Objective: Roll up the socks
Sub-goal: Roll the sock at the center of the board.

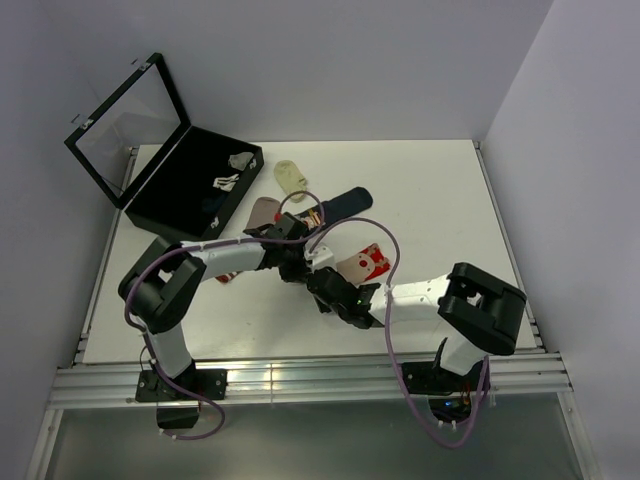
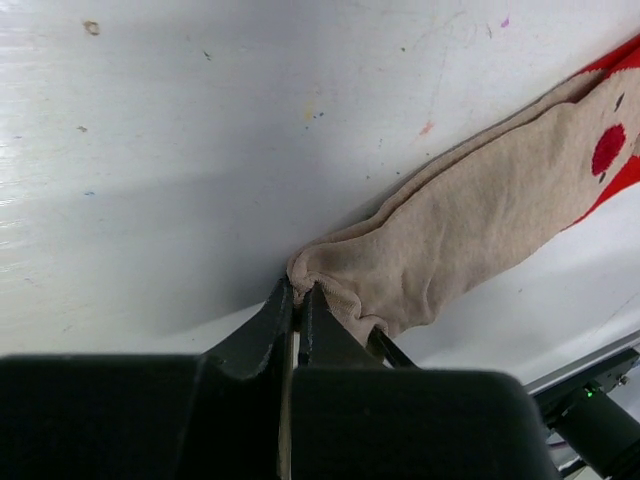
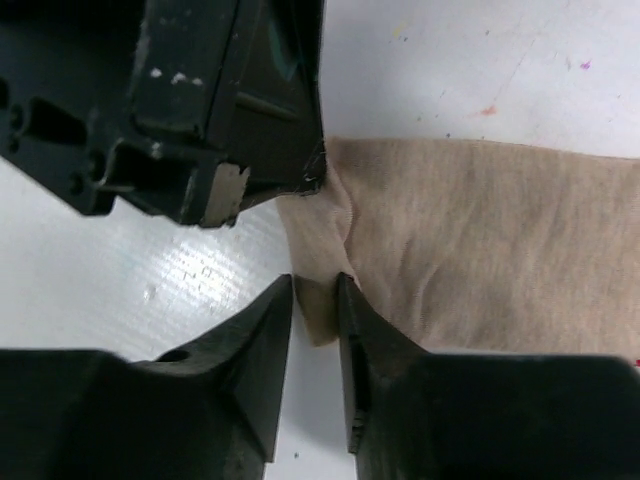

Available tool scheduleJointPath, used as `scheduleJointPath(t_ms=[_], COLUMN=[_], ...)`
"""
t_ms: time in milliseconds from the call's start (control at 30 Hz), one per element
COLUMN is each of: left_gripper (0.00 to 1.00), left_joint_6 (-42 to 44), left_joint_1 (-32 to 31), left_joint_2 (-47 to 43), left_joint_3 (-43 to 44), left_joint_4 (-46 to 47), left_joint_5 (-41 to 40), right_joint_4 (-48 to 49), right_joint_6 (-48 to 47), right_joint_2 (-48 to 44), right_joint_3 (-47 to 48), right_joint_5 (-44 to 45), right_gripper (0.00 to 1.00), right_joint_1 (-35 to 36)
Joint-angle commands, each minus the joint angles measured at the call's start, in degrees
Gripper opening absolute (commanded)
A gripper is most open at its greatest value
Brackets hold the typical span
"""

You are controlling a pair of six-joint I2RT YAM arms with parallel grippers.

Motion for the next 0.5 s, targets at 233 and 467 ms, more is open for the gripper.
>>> scheduleJointPath(t_ms=[233, 467], left_gripper=[0.0, 0.46], left_joint_6=[-4.6, -6.3], left_joint_1=[3.6, 3.7], left_joint_2=[-5.9, -10.4], left_joint_3=[-6.9, -9.7], left_joint_4=[-1.4, 4.7], left_joint_5=[-4.4, -2.7], right_joint_4=[1.7, 5.0], right_joint_6=[2.3, 9.6], right_joint_2=[2.7, -2.7], right_joint_3=[-0.4, -6.6], right_joint_5=[-0.7, -8.8], right_gripper=[0.0, 0.0], right_joint_1=[0.2, -0.9])
